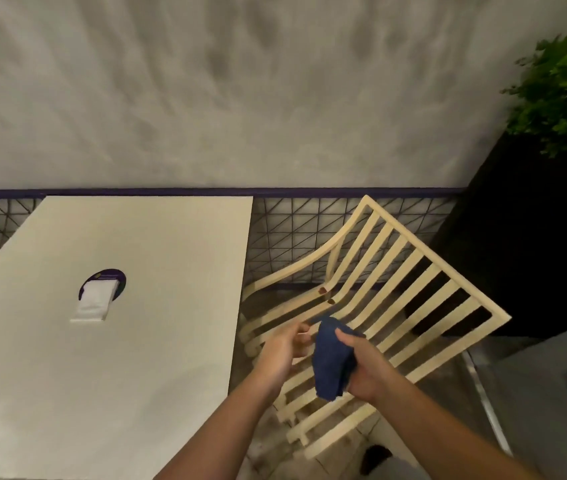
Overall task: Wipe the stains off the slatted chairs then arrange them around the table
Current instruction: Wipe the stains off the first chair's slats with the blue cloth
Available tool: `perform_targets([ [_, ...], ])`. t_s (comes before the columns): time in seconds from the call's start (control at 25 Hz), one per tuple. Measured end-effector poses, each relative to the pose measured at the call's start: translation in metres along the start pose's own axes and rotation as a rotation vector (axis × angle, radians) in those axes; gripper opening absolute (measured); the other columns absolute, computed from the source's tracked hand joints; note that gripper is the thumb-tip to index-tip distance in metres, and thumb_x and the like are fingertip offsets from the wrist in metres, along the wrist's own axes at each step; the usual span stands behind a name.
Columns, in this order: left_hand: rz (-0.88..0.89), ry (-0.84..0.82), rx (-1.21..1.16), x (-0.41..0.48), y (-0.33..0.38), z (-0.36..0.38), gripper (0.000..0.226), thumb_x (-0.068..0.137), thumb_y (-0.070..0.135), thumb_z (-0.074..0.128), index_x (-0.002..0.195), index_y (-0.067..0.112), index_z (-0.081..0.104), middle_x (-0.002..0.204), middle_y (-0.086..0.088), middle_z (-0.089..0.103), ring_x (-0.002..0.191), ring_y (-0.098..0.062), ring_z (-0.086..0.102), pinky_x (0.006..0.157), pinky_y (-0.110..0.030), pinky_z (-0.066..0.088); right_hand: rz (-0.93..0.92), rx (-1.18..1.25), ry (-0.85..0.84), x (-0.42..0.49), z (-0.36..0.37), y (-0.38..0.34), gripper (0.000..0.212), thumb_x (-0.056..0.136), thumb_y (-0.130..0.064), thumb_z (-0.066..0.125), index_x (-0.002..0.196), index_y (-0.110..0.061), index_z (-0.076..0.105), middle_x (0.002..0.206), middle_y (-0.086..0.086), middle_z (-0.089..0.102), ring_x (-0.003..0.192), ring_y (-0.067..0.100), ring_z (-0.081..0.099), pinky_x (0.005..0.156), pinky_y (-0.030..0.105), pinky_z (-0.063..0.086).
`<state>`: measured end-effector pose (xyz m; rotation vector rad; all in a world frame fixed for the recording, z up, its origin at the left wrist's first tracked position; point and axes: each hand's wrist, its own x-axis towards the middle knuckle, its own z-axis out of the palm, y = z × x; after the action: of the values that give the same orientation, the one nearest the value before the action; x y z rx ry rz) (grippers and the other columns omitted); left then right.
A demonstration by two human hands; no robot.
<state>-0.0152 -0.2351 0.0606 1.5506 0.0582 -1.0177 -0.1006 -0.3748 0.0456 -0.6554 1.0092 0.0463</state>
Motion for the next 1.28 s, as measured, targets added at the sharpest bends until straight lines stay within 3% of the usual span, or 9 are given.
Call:
perform_targets([
  [0.08, -0.076, 0.116, 0.029, 0.032, -0.011, -0.001, 0.031, 0.104, 0.037, 0.051, 0.114, 0.015, 0.07, 0.118, -0.007, 0.072, 0.095, -0.021, 0.068, 0.08, -0.034, 0.048, -0.017, -0.053, 0.038, 0.032, -0.019, -0.017, 0.027, 0.105, -0.021, 0.052, 0.121, 0.0, 0.06, 0.113, 0.019, 0.064, 0.098, 0.038, 0.062, 0.079, 0.049, 0.05],
  [0.24, -0.276, 0.245, -0.008, 0.093, -0.065, 0.0, 0.023, 0.104, 0.03, 0.055, 0.116, 0.016, 0.069, 0.114, -0.009, 0.071, 0.099, -0.028, 0.069, 0.074, -0.032, 0.051, -0.009, -0.216, 0.049, 0.112, -0.052, -0.038, 0.029, 0.106, -0.013, 0.051, 0.134, -0.018, 0.051, 0.114, 0.018, 0.065, 0.093, 0.037, 0.066, 0.07, 0.049, 0.056],
  [0.4, -0.466, 0.441, -0.08, 0.178, -0.153, 0.002, 0.023, 0.104, 0.023, 0.058, 0.119, 0.007, 0.068, 0.113, -0.013, 0.07, 0.103, -0.031, 0.067, 0.088, -0.038, 0.054, -0.005, -0.531, 0.004, 0.224, -0.087, -0.037, 0.018, 0.104, -0.011, 0.054, 0.114, -0.019, 0.066, 0.115, 0.02, 0.07, 0.092, 0.032, 0.071, 0.088, 0.054, 0.056],
  [0.56, -0.555, 0.677, 0.05, 0.26, -0.261, -0.01, 0.034, 0.107, 0.034, 0.048, 0.122, 0.01, 0.065, 0.12, -0.014, 0.068, 0.104, -0.028, 0.063, 0.096, -0.039, 0.05, 0.033, -0.655, -0.05, 0.333, -0.116, 0.003, 0.034, 0.103, -0.011, 0.055, 0.135, -0.003, 0.057, 0.102, 0.013, 0.067, 0.094, 0.031, 0.064, 0.09, 0.047, 0.046],
  [0.68, -0.564, 0.863, -0.009, 0.319, -0.32, -0.034, 0.047, 0.104, 0.05, 0.041, 0.138, 0.018, 0.051, 0.13, -0.014, 0.058, 0.11, -0.034, 0.061, 0.099, -0.05, 0.052, -0.171, -0.884, -0.096, 0.381, -0.105, 0.04, 0.018, 0.102, -0.018, 0.06, 0.116, -0.028, 0.065, 0.104, -0.005, 0.071, 0.101, 0.014, 0.067, 0.088, 0.035, 0.049],
  [0.88, -0.484, 1.101, -0.277, 0.404, -0.34, -0.057, 0.064, 0.104, 0.062, 0.028, 0.136, 0.014, 0.057, 0.13, -0.014, 0.061, 0.114, -0.036, 0.058, 0.106, -0.052, 0.042, -0.371, -0.935, -0.273, 0.444, -0.08, 0.093, 0.039, 0.102, -0.007, 0.058, 0.11, -0.044, 0.065, 0.098, -0.019, 0.074, 0.096, 0.0, 0.068, 0.085, 0.02, 0.05],
  [1.0, -0.568, 1.124, -0.072, 0.418, -0.348, -0.053, 0.062, 0.1, 0.067, 0.028, 0.122, 0.016, 0.058, 0.114, -0.013, 0.065, 0.1, -0.034, 0.063, 0.097, -0.049, 0.05, -0.442, -0.926, -0.328, 0.471, -0.05, 0.127, 0.037, 0.1, -0.016, 0.061, 0.112, -0.051, 0.066, 0.105, -0.017, 0.073, 0.104, 0.005, 0.068, 0.096, 0.03, 0.053],
  [1.12, -0.604, 0.982, 0.273, 0.419, -0.352, -0.055, 0.053, 0.103, 0.044, 0.044, 0.147, 0.016, 0.032, 0.121, -0.017, 0.061, 0.104, -0.036, 0.062, 0.086, -0.04, 0.052, -0.522, -1.012, -0.312, 0.485, -0.025, 0.153, 0.027, 0.092, -0.05, 0.059, 0.117, -0.044, 0.066, 0.096, -0.012, 0.075, 0.092, 0.011, 0.071, 0.086, 0.043, 0.058],
  [1.28, -0.594, 1.072, 0.339, 0.426, -0.353, -0.052, 0.049, 0.109, 0.04, 0.03, 0.14, 0.007, 0.049, 0.114, -0.022, 0.065, 0.092, -0.036, 0.062, 0.075, -0.036, 0.042, -0.94, -1.417, -0.257, 0.507, -0.01, 0.157, 0.037, 0.092, -0.031, 0.068, 0.128, -0.031, 0.068, 0.098, 0.001, 0.074, 0.085, 0.025, 0.07, 0.073, 0.033, 0.055],
])
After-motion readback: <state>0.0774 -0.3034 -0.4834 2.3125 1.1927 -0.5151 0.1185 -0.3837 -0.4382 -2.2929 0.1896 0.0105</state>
